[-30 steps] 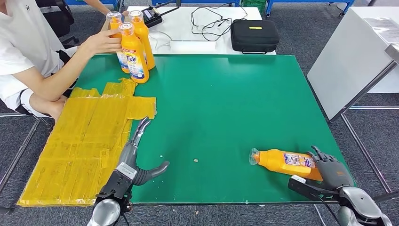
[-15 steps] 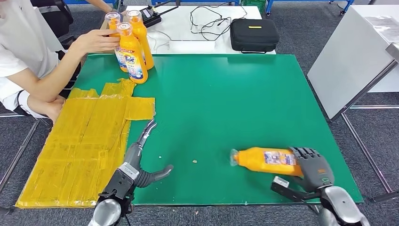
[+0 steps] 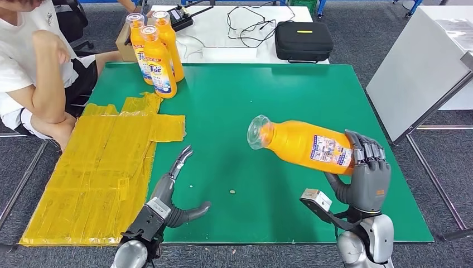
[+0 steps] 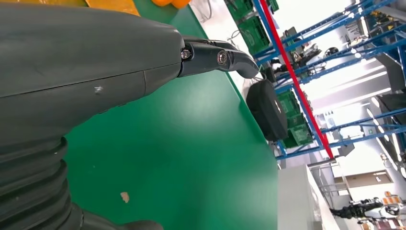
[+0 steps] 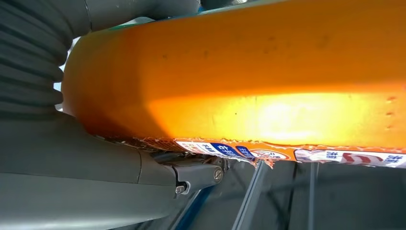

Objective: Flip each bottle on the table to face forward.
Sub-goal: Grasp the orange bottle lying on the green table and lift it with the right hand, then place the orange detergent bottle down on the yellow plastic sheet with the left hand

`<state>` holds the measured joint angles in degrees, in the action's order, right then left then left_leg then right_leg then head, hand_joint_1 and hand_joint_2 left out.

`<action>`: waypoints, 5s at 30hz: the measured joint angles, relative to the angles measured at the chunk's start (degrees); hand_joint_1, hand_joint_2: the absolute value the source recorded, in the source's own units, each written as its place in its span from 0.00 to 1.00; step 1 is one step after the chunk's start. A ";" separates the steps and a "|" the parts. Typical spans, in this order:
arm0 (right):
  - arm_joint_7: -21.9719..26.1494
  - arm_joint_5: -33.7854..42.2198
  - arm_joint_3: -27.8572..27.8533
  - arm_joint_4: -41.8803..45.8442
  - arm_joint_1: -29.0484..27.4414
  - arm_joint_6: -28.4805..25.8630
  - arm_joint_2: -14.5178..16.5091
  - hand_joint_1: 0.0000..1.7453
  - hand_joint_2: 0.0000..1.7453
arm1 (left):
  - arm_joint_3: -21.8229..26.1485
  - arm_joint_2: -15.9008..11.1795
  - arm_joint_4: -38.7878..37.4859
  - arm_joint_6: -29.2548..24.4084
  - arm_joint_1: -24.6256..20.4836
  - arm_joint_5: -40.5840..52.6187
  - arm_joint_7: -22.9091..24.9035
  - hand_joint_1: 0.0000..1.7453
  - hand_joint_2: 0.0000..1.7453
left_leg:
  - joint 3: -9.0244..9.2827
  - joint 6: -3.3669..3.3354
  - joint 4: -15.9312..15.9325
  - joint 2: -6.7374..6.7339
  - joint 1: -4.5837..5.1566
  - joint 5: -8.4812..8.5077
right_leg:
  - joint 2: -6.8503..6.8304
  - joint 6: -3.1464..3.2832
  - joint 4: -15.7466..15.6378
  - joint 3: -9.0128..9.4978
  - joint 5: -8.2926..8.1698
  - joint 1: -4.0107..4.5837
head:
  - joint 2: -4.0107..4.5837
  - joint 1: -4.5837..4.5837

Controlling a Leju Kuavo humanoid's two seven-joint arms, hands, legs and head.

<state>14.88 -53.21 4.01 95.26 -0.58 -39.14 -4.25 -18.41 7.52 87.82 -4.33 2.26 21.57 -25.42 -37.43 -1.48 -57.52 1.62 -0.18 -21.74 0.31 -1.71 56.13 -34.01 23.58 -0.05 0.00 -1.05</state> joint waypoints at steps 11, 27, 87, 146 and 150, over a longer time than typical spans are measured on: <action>1.19 4.54 -0.10 3.05 -0.17 -0.04 3.26 1.00 1.00 | -0.19 0.00 0.00 -0.28 0.30 -0.37 0.00 0.00 1.00 | 0.00 -0.01 0.00 -0.01 0.01 -0.01 | 0.00 -0.01 0.00 -0.02 -0.01 -0.01 | 0.00 -0.01; 5.43 21.16 1.91 1.05 -0.36 13.34 5.86 1.00 1.00 | -0.21 -0.02 0.00 3.67 0.15 -5.49 1.85 0.00 1.00 | -0.02 0.00 0.01 -0.02 0.00 -0.01 | 0.00 0.00 0.01 -0.04 0.00 0.01 | 0.00 -0.01; 7.80 27.85 27.36 -38.39 9.10 24.88 15.85 1.00 1.00 | -1.66 -2.65 -0.95 14.22 -2.66 -26.81 6.87 0.32 1.00 | -0.08 0.02 0.01 -0.03 -0.03 0.01 | 0.00 0.02 0.01 -0.15 0.01 0.01 | 0.00 0.01; 12.21 44.60 3.11 3.42 -8.66 35.29 11.06 0.00 1.00 | 4.37 -20.01 -7.41 -3.68 -14.55 60.86 30.04 1.00 1.00 | -0.11 0.12 0.01 -0.02 -0.07 0.06 | -0.08 0.13 0.02 -0.24 0.01 0.01 | 0.00 0.02; 11.60 45.26 3.12 2.26 -7.60 36.18 11.52 0.00 1.00 | 2.23 -18.56 -15.32 -4.20 -18.39 60.19 30.23 1.00 1.00 | -0.12 0.10 0.00 -0.05 -0.06 0.08 | -0.08 0.11 0.03 -0.22 -0.02 0.01 | 0.00 0.02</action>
<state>26.48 -7.95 7.13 97.52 -8.17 -2.96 7.27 -16.18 -11.04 72.50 -8.53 -16.14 81.76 4.81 -37.55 -1.38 -57.51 1.58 -0.24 -21.66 0.23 -1.60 56.16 -34.24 23.56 -0.04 0.00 -1.03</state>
